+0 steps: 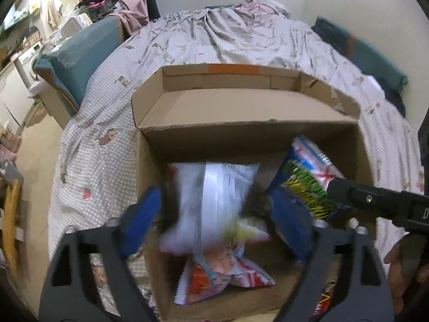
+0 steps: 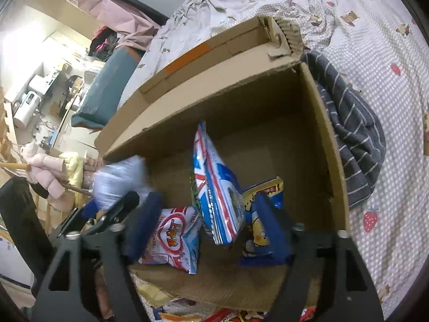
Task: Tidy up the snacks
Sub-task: 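Carry both bags into the box and open both tools to release, then withdraw both tools and move toward the remaining snacks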
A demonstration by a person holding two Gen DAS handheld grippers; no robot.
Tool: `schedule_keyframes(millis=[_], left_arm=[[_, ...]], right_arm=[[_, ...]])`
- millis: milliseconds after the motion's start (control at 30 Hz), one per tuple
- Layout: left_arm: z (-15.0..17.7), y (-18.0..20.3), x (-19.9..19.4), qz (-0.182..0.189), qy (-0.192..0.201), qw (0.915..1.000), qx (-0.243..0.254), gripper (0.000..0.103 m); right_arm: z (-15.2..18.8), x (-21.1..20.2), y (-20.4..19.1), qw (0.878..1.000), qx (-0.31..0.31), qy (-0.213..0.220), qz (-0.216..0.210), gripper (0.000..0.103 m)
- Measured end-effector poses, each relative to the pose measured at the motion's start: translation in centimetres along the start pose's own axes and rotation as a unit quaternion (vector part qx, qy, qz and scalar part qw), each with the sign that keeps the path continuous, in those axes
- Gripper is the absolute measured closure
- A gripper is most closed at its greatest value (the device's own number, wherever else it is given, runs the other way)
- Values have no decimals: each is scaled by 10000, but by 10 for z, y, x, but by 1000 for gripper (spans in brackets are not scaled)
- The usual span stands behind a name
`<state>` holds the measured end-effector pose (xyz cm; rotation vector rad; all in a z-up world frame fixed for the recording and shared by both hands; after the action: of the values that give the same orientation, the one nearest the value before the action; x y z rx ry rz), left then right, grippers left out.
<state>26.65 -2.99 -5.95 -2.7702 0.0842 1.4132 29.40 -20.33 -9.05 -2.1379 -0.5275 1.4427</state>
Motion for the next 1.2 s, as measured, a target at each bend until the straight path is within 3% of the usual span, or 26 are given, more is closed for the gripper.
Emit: schedule_keyframes(millis=[200, 800, 1200], left_arm=[[0, 3, -10, 41, 58, 10000, 8, 9], [23, -10, -64, 214, 186, 9993, -242, 10], [58, -25, -108, 199, 325, 9984, -422, 10]], right_arm=[[0, -12, 3, 9998, 60, 142, 88, 4], [29, -57, -11, 9996, 14, 280, -46, 4], [85, -77, -21, 9996, -126, 221, -84, 4]])
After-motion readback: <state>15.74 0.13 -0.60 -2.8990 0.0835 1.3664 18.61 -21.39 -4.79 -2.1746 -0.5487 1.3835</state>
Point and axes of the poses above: each gripper's, at about its wrist camera, not at the fingertips, and x roughly the way its jaws point, y to its right, z to its underside, the point moved 4 cm from there along x, roughly the way its jaws point, and after that the axes turned 5 degrees about x, right-handed, at the moved point
